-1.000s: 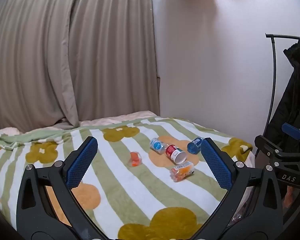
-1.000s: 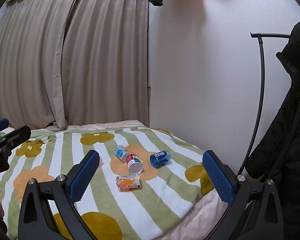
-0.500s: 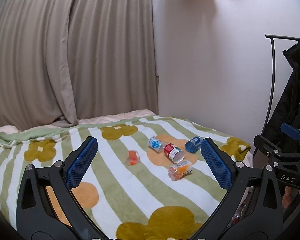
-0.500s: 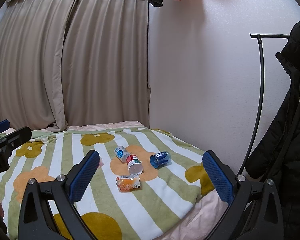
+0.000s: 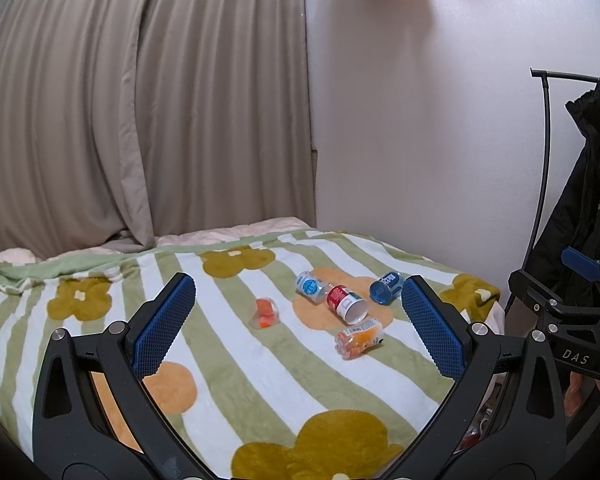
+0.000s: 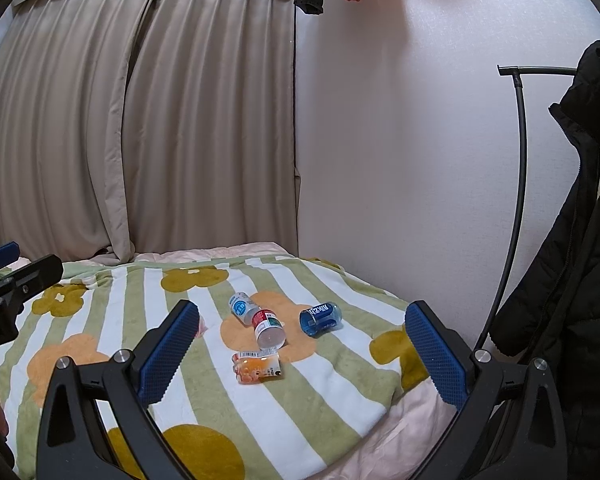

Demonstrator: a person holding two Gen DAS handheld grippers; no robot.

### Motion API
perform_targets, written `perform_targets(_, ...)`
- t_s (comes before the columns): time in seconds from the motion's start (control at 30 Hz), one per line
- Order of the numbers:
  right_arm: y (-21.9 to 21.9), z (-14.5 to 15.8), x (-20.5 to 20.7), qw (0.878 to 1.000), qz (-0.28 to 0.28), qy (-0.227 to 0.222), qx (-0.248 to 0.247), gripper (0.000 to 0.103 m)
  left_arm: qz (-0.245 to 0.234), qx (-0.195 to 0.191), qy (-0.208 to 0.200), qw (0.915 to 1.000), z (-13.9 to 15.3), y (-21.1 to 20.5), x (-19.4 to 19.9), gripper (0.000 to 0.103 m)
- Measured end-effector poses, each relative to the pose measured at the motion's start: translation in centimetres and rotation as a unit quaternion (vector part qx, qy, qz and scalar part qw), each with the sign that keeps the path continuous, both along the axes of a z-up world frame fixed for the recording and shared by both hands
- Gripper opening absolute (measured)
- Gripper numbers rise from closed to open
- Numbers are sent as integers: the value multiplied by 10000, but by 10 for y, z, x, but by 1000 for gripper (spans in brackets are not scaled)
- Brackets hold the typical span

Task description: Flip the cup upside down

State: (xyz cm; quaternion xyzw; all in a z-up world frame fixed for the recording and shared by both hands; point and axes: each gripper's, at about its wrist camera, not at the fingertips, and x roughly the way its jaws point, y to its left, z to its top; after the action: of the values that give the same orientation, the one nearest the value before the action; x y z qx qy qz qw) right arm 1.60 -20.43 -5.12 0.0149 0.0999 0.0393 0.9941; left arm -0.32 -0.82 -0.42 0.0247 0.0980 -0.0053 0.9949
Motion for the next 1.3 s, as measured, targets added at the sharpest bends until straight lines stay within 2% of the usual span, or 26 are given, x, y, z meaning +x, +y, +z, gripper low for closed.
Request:
perform_targets(0.13,0,0,0,10000,-4,-5,-6,103,2,13,-6,10000,0,0,0,103)
perform_targets(0.6,-5,1,-1,9999,95,-109,56,103,-26,76,359,9993,-6,-4,2,103)
perform_targets(0.7,-5,2,-3,9996,185,-192,-3,103,-70,157,624,9979,-6,-3,13,103)
perform_targets(0.83,-11,1,-1,9995,201,-232,14,103,-206,77,754,9969,-2,-3,37,103)
perform_targets(0.9,-16,0,2,9995,195,-223,68,103,-389,-34,838,9957,0,-5,58,103)
perform_targets(1.07,-31,-8,13,9996,148,-155,205,103,-849,-405,1576,9830,0,-15,142,103)
perform_targets(1.17,-40,-17,22,9995,141,-105,269,103,-944,-453,2251,9687,-16,-29,222,103)
perform_targets(1.2,-43,-20,24,9994,145,-87,289,103,-984,-715,2480,9611,-21,-33,240,103)
perform_targets(1.27,-49,-30,32,9994,135,-21,333,103,-921,-684,2821,9525,-35,-43,276,103)
perform_targets(1.3,-52,-33,35,9993,137,9,352,103,-832,-514,2988,9493,-48,-48,299,103)
